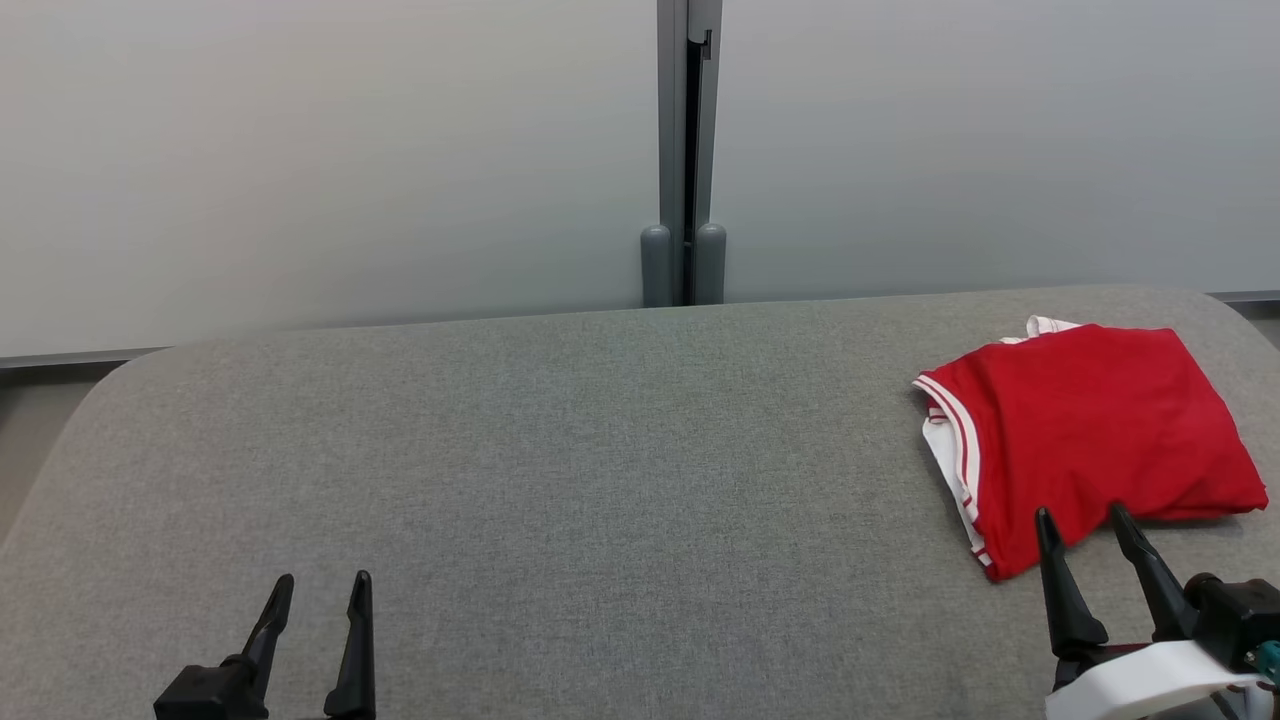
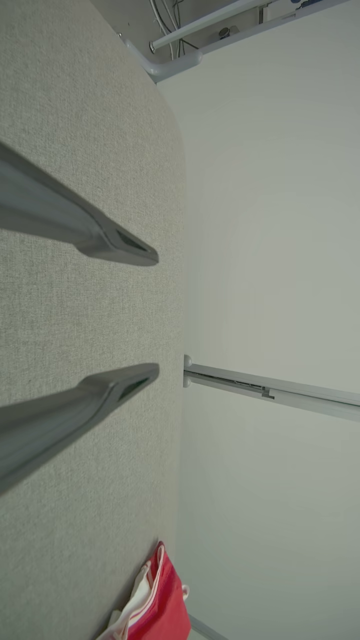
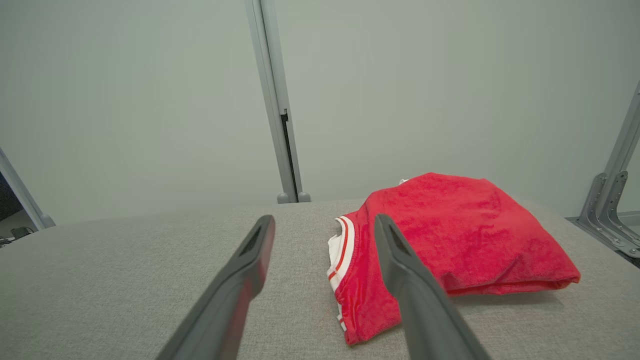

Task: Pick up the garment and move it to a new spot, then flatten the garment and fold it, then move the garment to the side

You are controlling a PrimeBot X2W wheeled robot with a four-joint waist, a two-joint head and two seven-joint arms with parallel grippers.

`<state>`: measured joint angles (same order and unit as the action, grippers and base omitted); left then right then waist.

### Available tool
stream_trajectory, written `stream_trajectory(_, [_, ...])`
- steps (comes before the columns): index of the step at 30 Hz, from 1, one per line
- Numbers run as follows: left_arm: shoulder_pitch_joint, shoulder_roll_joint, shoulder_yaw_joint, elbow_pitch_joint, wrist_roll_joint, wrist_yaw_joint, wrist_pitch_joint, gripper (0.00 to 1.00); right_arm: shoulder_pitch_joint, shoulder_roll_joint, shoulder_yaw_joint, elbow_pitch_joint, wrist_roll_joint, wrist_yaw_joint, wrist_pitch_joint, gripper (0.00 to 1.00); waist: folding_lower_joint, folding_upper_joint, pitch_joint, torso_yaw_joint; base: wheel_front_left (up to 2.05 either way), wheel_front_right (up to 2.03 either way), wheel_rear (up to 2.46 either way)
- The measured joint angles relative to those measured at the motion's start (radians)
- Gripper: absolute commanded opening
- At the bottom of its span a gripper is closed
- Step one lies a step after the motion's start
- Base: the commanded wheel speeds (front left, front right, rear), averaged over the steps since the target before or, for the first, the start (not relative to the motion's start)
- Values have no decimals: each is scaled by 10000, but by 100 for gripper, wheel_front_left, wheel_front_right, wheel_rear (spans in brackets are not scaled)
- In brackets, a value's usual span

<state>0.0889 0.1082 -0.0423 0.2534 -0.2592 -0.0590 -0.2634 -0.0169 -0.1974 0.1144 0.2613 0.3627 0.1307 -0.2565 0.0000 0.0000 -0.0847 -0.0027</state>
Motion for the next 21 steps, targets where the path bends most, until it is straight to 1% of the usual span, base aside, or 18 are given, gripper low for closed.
stream_trajectory(10, [-189,-92,121,155,134,-190,2,100,-233,100,128,291,71,0,-27,100,0,0,222,75,0,0,0])
stream_trajectory(21, [-316,-205,276,318,219,-280,2,100,-355,188,125,370,109,0,-36,100,0,0,404,67,0,0,0])
